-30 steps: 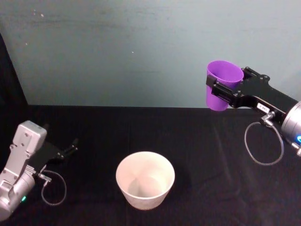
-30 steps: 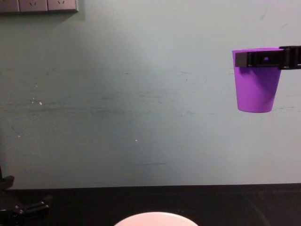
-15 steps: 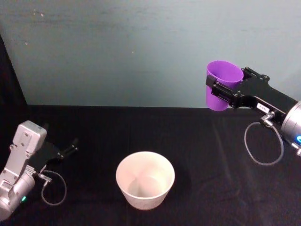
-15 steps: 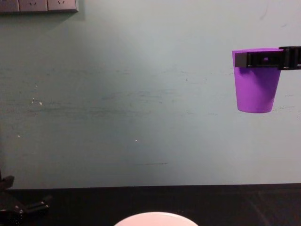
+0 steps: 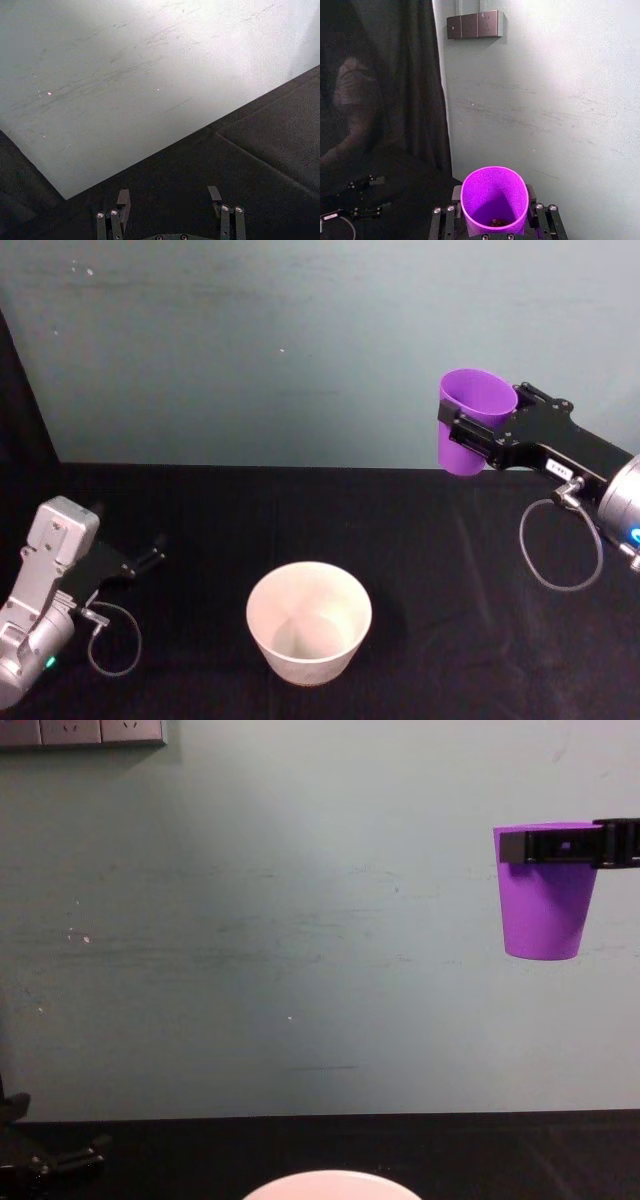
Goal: Pick up the cup and pour the mung beans from the cup into the bowl.
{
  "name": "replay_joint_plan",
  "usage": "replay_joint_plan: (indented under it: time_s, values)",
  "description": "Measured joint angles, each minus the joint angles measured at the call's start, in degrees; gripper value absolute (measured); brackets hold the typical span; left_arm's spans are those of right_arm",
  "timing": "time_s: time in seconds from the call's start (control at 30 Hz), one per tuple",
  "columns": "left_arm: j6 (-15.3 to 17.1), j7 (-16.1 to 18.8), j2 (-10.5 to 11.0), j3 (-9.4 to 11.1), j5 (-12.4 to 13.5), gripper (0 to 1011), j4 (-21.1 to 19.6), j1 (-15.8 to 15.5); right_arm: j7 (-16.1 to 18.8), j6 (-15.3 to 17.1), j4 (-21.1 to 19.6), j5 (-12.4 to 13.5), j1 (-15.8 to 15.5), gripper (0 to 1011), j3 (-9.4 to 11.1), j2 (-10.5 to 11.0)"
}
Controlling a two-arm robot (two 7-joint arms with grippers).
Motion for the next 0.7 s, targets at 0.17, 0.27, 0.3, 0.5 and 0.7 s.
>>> replay_joint_plan:
  time_s: [0.17, 0.27, 0.3, 0.5, 0.7]
  values:
    - [0.0, 0.0, 0.0, 0.0, 0.0, 1003, 0.0, 0.0, 0.0, 0.0, 0.0, 0.0, 0.0, 724, 0.0, 0.0]
    - [0.0, 0.0, 0.0, 0.0, 0.0, 1003, 0.0, 0.0, 0.0, 0.0, 0.0, 0.0, 0.0, 724, 0.0, 0.0]
    - [0.0, 0.0, 0.0, 0.0, 0.0, 1003, 0.0, 0.0, 0.0, 0.0, 0.0, 0.0, 0.0, 726, 0.0, 0.0]
    - [0.0, 0.0, 0.0, 0.0, 0.0, 1003, 0.0, 0.0, 0.0, 0.0, 0.0, 0.0, 0.0, 724, 0.0, 0.0]
    - [0.0, 0.0, 0.0, 0.0, 0.0, 1003, 0.0, 0.0, 0.0, 0.0, 0.0, 0.0, 0.0, 724, 0.0, 0.0]
